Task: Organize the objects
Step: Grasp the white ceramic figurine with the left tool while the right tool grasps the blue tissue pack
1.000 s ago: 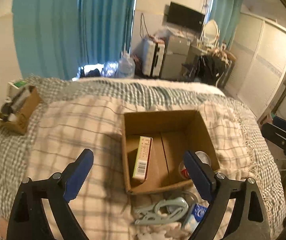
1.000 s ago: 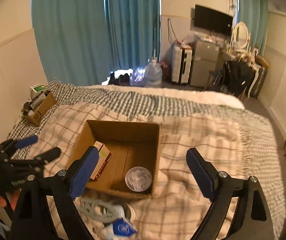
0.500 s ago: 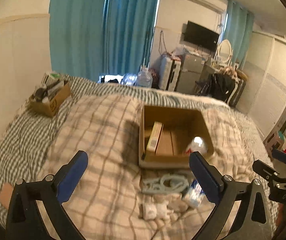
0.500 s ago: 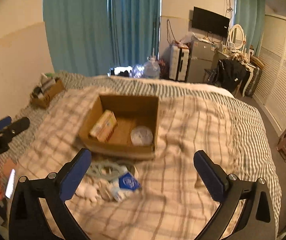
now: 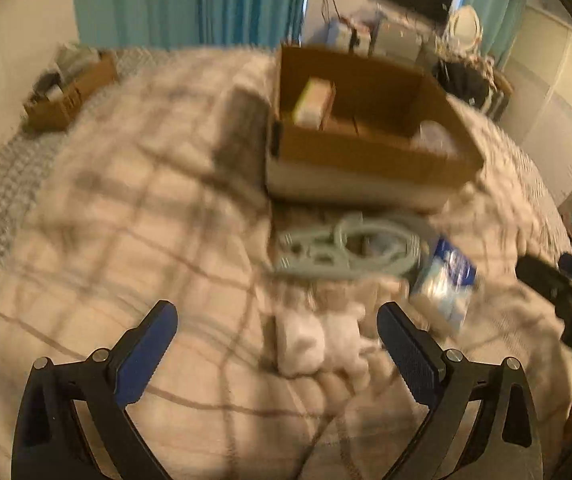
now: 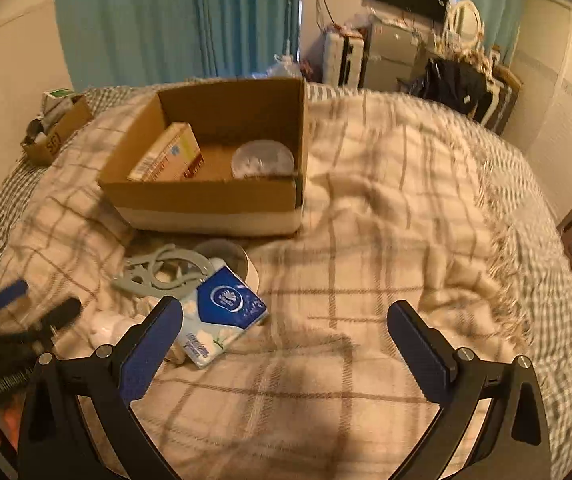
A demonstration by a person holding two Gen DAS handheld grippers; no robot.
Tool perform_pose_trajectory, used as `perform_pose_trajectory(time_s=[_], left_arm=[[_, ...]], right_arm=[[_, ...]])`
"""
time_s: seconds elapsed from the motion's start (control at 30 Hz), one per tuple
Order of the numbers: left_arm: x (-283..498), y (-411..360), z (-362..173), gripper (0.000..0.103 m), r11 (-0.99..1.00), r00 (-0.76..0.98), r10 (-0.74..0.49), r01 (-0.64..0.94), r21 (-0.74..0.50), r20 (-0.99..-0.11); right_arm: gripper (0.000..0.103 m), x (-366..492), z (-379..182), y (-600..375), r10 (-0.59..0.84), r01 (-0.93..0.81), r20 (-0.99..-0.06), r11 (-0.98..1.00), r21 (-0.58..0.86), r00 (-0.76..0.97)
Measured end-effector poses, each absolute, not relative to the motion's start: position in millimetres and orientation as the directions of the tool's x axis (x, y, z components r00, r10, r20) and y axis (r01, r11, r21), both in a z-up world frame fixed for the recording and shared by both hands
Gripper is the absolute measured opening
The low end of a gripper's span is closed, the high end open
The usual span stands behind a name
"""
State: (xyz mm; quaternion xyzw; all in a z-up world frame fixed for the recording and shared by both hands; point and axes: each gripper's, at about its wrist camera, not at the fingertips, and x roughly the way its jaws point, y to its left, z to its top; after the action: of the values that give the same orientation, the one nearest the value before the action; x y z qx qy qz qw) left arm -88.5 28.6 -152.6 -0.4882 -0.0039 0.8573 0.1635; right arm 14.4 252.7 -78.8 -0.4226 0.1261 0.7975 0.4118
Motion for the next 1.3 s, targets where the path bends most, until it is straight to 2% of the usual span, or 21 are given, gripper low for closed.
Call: perform_pose_trajectory(time_s=[0.23, 0.43, 0.6, 0.73, 0.9, 1.07, 1.3], left_arm=[[-77.9, 55.0, -175.3, 0.096, -0.919, -0.395, 0.277, -0.374, -0.122, -0.876], [-87.7, 71.4, -205.5, 0.074, -0.892, -0.236, 0.290, -0.417, -0.173, -0.928], [-77.8, 64.5, -196.5, 0.072, -0.887, -0.259, 0.332, -0.414, -0.206, -0.907], [-62.7, 42.6, -168.8, 0.072, -0.899, -0.367, 0.374, -0.371, -0.235, -0.852], [-66.9, 15.3, -141.8, 0.072, -0.920, -0.450, 0.371, -0.295, -0.256, -0.812], [-81.8, 5.2, -126.4, 0.072, -0.940, -0.492, 0.318, -0.274, -0.203, -0.810], [-94.7, 3.8, -143.3, 0.072, -0.934, -0.441, 0.331, -0.280, -0.223, -0.834]], right_arm=[[0.102, 6.2, -104.1, 258.4, 0.491, -0.753, -0.824, -0.646, -0.128, -0.281], [0.102, 6.5, -109.3, 262.0, 0.477, -0.763, -0.836, -0.636, -0.117, -0.270], [0.102, 3.9, -110.0, 260.3, 0.479, -0.758, -0.840, -0.638, -0.132, -0.256], [0.102, 0.7, -104.2, 255.7, 0.491, -0.747, -0.832, -0.648, -0.150, -0.259], [0.102, -17.5, -98.2, 252.8, 0.485, -0.708, -0.833, -0.684, -0.173, -0.265], [0.102, -40.4, -121.1, 261.9, 0.440, -0.683, -0.871, -0.706, -0.186, -0.218], [0.100, -51.2, -143.0, 262.9, 0.379, -0.653, -0.903, -0.740, -0.163, -0.205]])
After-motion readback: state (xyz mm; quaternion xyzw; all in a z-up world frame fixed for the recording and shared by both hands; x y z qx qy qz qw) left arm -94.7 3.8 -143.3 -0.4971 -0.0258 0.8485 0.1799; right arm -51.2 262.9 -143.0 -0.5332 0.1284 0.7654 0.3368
